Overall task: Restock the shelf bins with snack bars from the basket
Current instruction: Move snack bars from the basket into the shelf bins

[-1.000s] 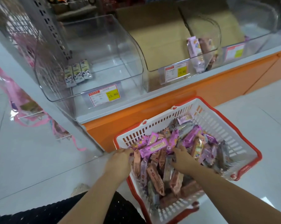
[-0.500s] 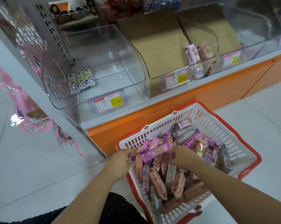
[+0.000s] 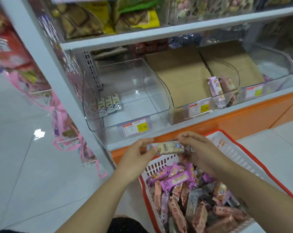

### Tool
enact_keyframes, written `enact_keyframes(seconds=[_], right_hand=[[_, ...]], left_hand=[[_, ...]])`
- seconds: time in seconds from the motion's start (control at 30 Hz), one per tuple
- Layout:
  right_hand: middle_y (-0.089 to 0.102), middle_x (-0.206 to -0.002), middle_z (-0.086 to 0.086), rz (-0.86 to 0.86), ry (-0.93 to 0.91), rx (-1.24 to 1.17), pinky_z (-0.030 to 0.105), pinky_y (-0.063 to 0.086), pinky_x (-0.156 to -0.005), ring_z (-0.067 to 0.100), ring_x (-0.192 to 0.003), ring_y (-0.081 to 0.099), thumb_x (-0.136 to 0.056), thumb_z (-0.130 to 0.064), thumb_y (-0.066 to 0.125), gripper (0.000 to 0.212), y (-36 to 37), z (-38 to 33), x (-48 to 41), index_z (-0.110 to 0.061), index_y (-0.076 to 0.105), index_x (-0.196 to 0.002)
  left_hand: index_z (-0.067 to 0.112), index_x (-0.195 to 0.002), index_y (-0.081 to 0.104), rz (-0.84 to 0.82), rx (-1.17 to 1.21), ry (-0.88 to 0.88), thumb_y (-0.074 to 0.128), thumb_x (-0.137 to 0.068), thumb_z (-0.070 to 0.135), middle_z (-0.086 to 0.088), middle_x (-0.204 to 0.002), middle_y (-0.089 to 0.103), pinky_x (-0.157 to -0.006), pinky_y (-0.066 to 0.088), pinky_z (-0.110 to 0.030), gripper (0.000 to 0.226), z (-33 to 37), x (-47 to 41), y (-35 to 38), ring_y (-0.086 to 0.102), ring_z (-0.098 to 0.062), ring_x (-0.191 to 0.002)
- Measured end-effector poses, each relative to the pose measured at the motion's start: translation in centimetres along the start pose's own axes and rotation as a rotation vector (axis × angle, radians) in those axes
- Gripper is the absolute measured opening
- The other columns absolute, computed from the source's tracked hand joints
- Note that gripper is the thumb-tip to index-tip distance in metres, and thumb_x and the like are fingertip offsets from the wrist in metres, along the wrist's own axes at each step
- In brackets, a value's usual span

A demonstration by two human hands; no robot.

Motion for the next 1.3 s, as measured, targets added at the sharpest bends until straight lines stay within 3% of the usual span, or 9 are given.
enact_keyframes(seconds=[0.17,0.3,0.4,0.63,0.73,0.87,0.97,1.13,1.3], right_hand=[[0.072,-0.096,0.01,-0.057,-0.061,-0.103,0.029,0.055,-0.056,0.028,-0.059,0.064,-0.091,-0.01,0.053,0.008,2.4,-2.1,0.0,-0.005,0.057,-0.096],[0.063,-0.117,0.013,0.051,-0.169,-0.138,0.034,0.058,-0.078,0.028,-0.088,0.071,-0.076,-0.015,0.066,0.06,3.5,-3.3,-1.0,-0.013,0.044,-0.132],[0.055,-0.124,0.006,0.108,-0.231,-0.084,0.036,0.056,-0.086,0.023,-0.103,0.065,-0.08,-0.007,0.07,0.07,5.3,-3.8,-1.4,-0.028,0.033,-0.136],[0.063,-0.108,-0.011,0.019,-0.416,0.222,0.029,0.057,-0.079,0.005,-0.086,0.068,-0.086,-0.011,0.067,0.058,10.4,-3.4,-2.5,-0.044,0.037,-0.124],[0.064,-0.109,-0.004,-0.015,-0.425,0.299,0.015,0.052,-0.062,0.005,-0.079,0.067,-0.084,-0.009,0.068,0.061,11.3,-4.2,-3.6,-0.039,0.041,-0.13],[0.064,-0.105,-0.001,0.024,-0.435,0.42,0.025,0.055,-0.061,0.011,-0.079,0.065,-0.082,-0.004,0.065,0.059,12.1,-6.2,-6.4,-0.036,0.045,-0.127],[0.062,-0.096,-0.007,0.094,-0.449,0.484,0.034,0.056,-0.071,0.015,-0.081,0.065,-0.082,-0.004,0.065,0.056,12.2,-7.8,-9.4,-0.031,0.044,-0.126],[0.052,-0.094,0.006,0.124,-0.288,0.893,0.03,0.043,-0.066,0.024,-0.081,0.055,-0.086,-0.005,0.06,0.049,12.4,-7.7,-17.0,-0.01,0.04,-0.13],[0.053,-0.081,0.007,0.078,-0.116,1.255,0.026,0.042,-0.058,0.025,-0.091,0.056,-0.088,-0.001,0.058,0.012,13.7,-5.9,-23.9,-0.002,0.051,-0.098]], left_hand=[[0.023,-0.106,0.061,0.0,0.516,-0.093,0.061,-0.088,0.013,-0.002,-0.103,0.07,-0.076,0.055,-0.028,0.02,2.0,0.6,-2.0,0.071,-0.016,-0.085],[0.015,-0.095,0.056,0.11,0.641,-0.051,0.061,-0.086,0.006,-0.016,-0.112,0.064,-0.078,0.057,-0.028,0.014,3.1,0.6,-3.6,0.071,-0.019,-0.083],[0.018,-0.088,0.055,0.212,0.692,-0.012,0.078,-0.074,0.013,-0.02,-0.106,0.064,-0.087,0.054,-0.036,0.027,3.3,0.6,-4.2,0.067,-0.022,-0.083],[0.022,-0.086,0.051,0.367,0.253,0.123,0.07,-0.082,0.018,0.003,-0.064,0.064,-0.061,0.042,-0.023,0.02,4.1,1.7,-4.6,0.053,-0.009,-0.062],[0.018,-0.093,0.055,0.342,0.235,0.109,0.071,-0.082,0.015,-0.024,-0.08,0.067,-0.074,0.05,-0.037,0.019,4.3,1.6,-6.0,0.06,-0.02,-0.07],[0.022,-0.089,0.061,0.31,0.175,0.174,0.07,-0.083,0.013,0.006,-0.083,0.072,-0.076,0.047,-0.016,0.014,4.0,0.7,-8.7,0.065,-0.005,-0.081],[0.029,-0.09,0.061,0.55,-0.251,0.327,0.068,-0.085,0.016,0.006,-0.104,0.061,-0.088,0.034,-0.009,0.016,2.3,-0.5,-12.0,0.052,-0.005,-0.099],[0.028,-0.093,0.071,0.623,-0.89,0.554,0.053,-0.082,0.041,0.004,-0.116,0.059,-0.092,0.029,-0.037,0.025,-1.2,-1.5,-13.4,0.046,-0.023,-0.107],[0.029,-0.094,0.071,0.632,-0.933,0.77,0.063,-0.082,0.022,0.007,-0.094,0.066,-0.092,0.037,-0.042,0.016,-3.2,-2.2,-14.2,0.047,-0.02,-0.093]])
Point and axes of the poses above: each hand's wrist, its own x-axis away from the middle knuckle, its own y-axis out of the palm, z = x × y, the point moved 2 cm from there along -x, towards the middle knuckle
